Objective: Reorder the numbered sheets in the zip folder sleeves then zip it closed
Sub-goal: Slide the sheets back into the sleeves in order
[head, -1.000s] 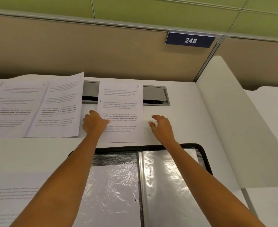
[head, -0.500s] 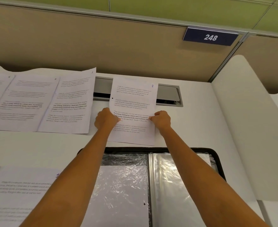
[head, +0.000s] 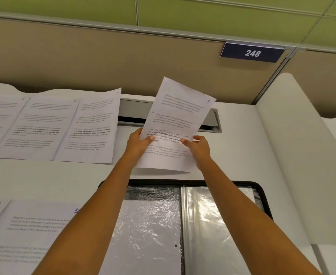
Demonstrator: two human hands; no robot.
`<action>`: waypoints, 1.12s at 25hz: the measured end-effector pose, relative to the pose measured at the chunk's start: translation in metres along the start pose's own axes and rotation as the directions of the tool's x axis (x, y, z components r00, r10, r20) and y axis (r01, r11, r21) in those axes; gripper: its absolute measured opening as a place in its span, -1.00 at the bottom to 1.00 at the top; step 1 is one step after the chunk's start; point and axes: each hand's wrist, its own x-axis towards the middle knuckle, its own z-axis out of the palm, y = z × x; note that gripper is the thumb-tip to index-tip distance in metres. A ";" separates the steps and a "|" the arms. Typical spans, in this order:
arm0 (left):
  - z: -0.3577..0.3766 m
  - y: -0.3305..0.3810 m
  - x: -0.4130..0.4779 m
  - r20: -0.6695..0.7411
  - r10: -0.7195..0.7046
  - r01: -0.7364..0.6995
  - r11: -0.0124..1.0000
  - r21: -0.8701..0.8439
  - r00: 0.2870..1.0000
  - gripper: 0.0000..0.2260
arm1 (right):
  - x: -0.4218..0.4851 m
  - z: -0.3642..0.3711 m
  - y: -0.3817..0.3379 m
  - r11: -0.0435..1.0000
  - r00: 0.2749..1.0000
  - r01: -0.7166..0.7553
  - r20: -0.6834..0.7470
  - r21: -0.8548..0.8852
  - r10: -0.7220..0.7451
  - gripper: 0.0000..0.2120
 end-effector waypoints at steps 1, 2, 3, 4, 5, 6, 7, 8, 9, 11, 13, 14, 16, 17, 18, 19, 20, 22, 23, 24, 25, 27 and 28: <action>0.001 0.003 -0.004 0.017 -0.006 0.006 1.000 -0.017 1.000 -0.64 | -0.001 -0.007 -0.001 0.999 1.000 -0.009 0.004 0.048 0.009 -0.34; 0.002 0.006 -0.008 0.027 -0.012 0.013 0.999 -0.035 1.000 -0.64 | -0.005 -0.015 -0.004 0.995 1.000 -0.007 0.001 0.102 0.007 -0.33; 0.004 0.009 -0.013 0.029 -0.016 0.018 0.998 -0.066 0.999 -0.64 | -0.008 -0.025 -0.006 0.990 1.000 0.000 0.003 0.144 -0.001 -0.33; 0.006 0.014 -0.019 0.028 -0.022 0.024 0.994 -0.102 0.999 -0.65 | -0.013 -0.037 -0.009 0.984 1.000 0.016 0.016 0.178 -0.020 -0.36; 0.009 0.018 -0.024 0.032 -0.026 0.030 0.991 -0.134 0.999 -0.66 | -0.019 -0.049 -0.012 0.979 0.998 0.039 0.048 0.201 -0.049 -0.43; 0.013 0.022 -0.030 0.044 -0.023 0.029 0.988 -0.153 0.999 -0.65 | -0.024 -0.061 -0.014 0.971 0.991 0.047 0.108 0.234 -0.074 -0.53; 0.018 0.024 -0.037 0.064 -0.012 0.022 0.987 -0.157 0.998 -0.65 | -0.029 -0.074 -0.015 0.960 0.980 0.046 0.173 0.275 -0.097 -0.59; 0.024 0.026 -0.046 0.082 0.002 0.011 0.988 -0.156 0.997 -0.65 | -0.034 -0.085 -0.015 0.948 0.970 0.035 0.218 0.315 -0.108 -0.62; 0.031 0.028 -0.054 0.092 0.012 0.002 0.988 -0.154 0.996 -0.66 | -0.040 -0.096 -0.014 0.940 0.964 0.033 0.239 0.339 -0.120 -0.63; 0.045 0.029 -0.071 0.116 0.013 0.004 0.990 -0.140 0.993 -0.67 | -0.048 -0.117 -0.011 0.931 0.964 0.083 0.210 0.356 -0.166 -0.66; 0.058 0.024 -0.085 0.155 -0.039 0.050 0.997 -0.062 0.987 -0.69 | -0.053 -0.139 -0.009 0.922 0.970 0.156 0.122 0.355 -0.212 -0.70; 0.064 0.019 -0.091 0.172 -0.064 0.065 0.998 0.001 0.983 -0.70 | -0.055 -0.151 -0.007 0.915 0.970 0.193 0.070 0.354 -0.232 -0.71; 0.073 0.004 -0.104 0.193 -0.033 0.003 0.988 0.153 0.981 -0.79 | -0.057 -0.176 -0.004 0.897 0.965 0.254 -0.027 0.361 -0.262 -0.73; 0.076 -0.006 -0.110 0.203 0.013 -0.064 0.967 0.247 0.979 -0.83 | -0.057 -0.188 -0.002 0.890 0.959 0.279 -0.062 0.360 -0.276 -0.74; 0.079 -0.014 -0.116 0.228 0.059 -0.138 0.926 0.350 0.972 -0.86 | -0.058 -0.199 0.000 0.884 0.954 0.298 -0.090 0.360 -0.284 -0.75; 0.083 -0.022 -0.122 0.268 0.095 -0.213 0.866 0.453 0.959 -0.87 | -0.059 -0.208 0.003 0.879 0.950 0.313 -0.115 0.360 -0.290 -0.77; 0.087 -0.027 -0.127 0.316 0.119 -0.282 0.793 0.540 0.941 -0.87 | -0.059 -0.216 0.006 0.874 0.947 0.322 -0.138 0.365 -0.292 -0.78; 0.099 -0.033 -0.132 0.381 0.164 -0.391 0.648 0.654 0.910 -0.84 | -0.059 -0.228 0.013 0.864 0.944 0.329 -0.163 0.380 -0.288 -0.80; 0.104 -0.034 -0.132 0.393 0.181 -0.420 0.588 0.691 0.901 -0.79 | -0.059 -0.232 0.016 0.861 0.943 0.330 -0.170 0.387 -0.285 -0.80; 0.109 -0.034 -0.132 0.400 0.187 -0.435 0.535 0.725 0.897 -0.74 | -0.059 -0.235 0.020 0.859 0.944 0.327 -0.174 0.394 -0.280 -0.80; 0.113 -0.034 -0.131 0.406 0.184 -0.442 0.483 0.756 0.895 -0.69 | -0.058 -0.237 0.023 0.859 0.945 0.324 -0.174 0.397 -0.277 -0.79; 0.120 -0.034 -0.128 0.425 0.152 -0.448 0.410 0.794 0.892 -0.65 | -0.059 -0.241 0.029 0.858 0.949 0.313 -0.165 0.406 -0.268 -0.76; 0.122 -0.033 -0.127 0.427 0.146 -0.448 0.393 0.803 0.892 -0.66 | -0.059 -0.241 0.031 0.858 0.952 0.306 -0.155 0.413 -0.265 -0.76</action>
